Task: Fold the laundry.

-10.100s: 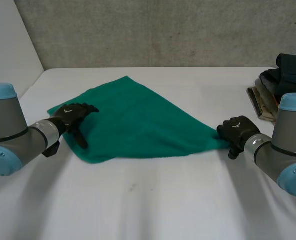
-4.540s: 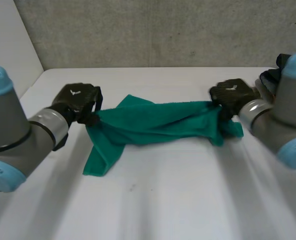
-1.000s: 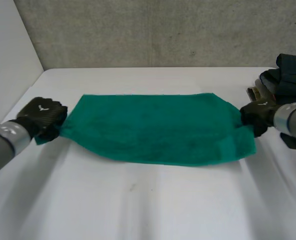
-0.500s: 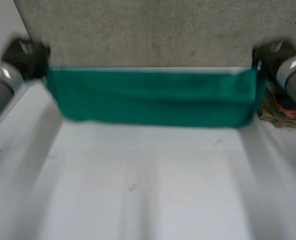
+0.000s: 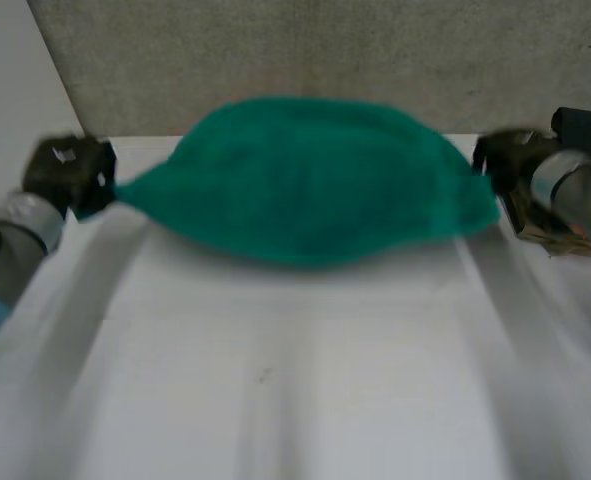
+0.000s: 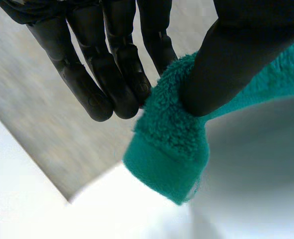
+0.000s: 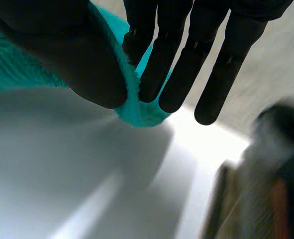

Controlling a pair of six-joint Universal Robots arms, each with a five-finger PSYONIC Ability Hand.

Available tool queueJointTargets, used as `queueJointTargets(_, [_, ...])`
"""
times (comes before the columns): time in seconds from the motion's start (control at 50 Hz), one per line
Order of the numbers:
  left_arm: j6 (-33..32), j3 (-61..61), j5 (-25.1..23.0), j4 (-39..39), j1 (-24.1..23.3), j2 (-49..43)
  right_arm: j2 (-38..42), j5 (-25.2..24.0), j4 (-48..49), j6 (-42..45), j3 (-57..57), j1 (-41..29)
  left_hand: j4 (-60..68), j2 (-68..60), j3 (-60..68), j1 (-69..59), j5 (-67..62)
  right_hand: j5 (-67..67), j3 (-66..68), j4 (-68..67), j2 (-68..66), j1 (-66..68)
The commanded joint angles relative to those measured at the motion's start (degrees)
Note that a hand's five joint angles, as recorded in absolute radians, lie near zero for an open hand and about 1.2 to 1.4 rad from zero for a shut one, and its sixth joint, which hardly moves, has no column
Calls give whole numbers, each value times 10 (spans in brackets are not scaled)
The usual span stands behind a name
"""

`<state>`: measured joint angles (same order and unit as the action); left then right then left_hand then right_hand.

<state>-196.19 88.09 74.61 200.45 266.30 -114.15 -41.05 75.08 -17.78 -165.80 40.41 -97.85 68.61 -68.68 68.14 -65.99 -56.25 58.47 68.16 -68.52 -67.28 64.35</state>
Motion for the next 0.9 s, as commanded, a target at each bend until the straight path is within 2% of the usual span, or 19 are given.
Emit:
queueJointTargets(0.02, [-30, 79, -19, 59, 18, -43, 42, -10, 8, 116, 92, 4, 114, -113, 119, -140, -137, 115, 118, -115, -127, 157])
queueJointTargets(0.08, [-32, 88, -21, 55, 24, -35, 33, -13, 34, 120, 128, 10, 114, -113, 119, -140, -137, 90, 93, -90, -102, 131])
queueJointTargets(0.12, [-32, 94, -22, 50, 25, -28, 17, -21, 60, 118, 161, 14, 114, -113, 119, -140, -137, -61, -58, 61, 49, -19])
queueJointTargets(0.18, [-31, 96, -23, 48, 25, -20, -2, -34, 98, 119, 197, 20, 114, -113, 119, -140, -137, -154, -151, 154, 142, -112])
queueJointTargets(0.2, [-31, 96, -23, 48, 25, -16, -15, -47, 126, 119, 221, 23, 114, -113, 119, -140, -137, -249, -246, 249, 237, -208])
queueJointTargets(0.26, [-30, 96, -23, 48, 26, -10, -36, -66, 167, 121, 258, 30, 114, -113, 119, -140, -137, -277, -274, 277, 265, -236])
queueJointTargets(0.32, [-27, 97, -23, 47, 29, -3, -61, -93, 215, 123, 307, 39, 114, -113, 119, -140, -137, -366, -363, 366, 354, -325])
queueJointTargets(0.44, [-23, 101, -23, 42, 33, 2, -113, -157, 297, 141, 407, 62, 114, -113, 119, -140, -137, -410, -407, 410, 398, -368])
queueJointTargets(0.66, [-22, 104, -25, 40, 34, 2, -143, -289, 429, 148, 541, 92, 114, -113, 119, -140, -137, -395, -392, 395, 383, -353])
queueJointTargets(0.74, [-21, 105, -24, 32, 34, 5, -146, -325, 471, 147, 578, 97, 114, -113, 119, -140, -137, -272, -269, 273, 260, -231])
queueJointTargets(0.88, [-20, 106, -25, -1, 36, 19, -155, -360, 504, 149, 616, 104, 114, -113, 119, -140, -137, -77, -74, 78, 65, -36])
queueJointTargets(0.9, [-23, 108, -25, -9, 36, 24, -161, -372, 505, 152, 620, 107, 114, -113, 119, -140, -137, 35, 38, -34, -47, 76])
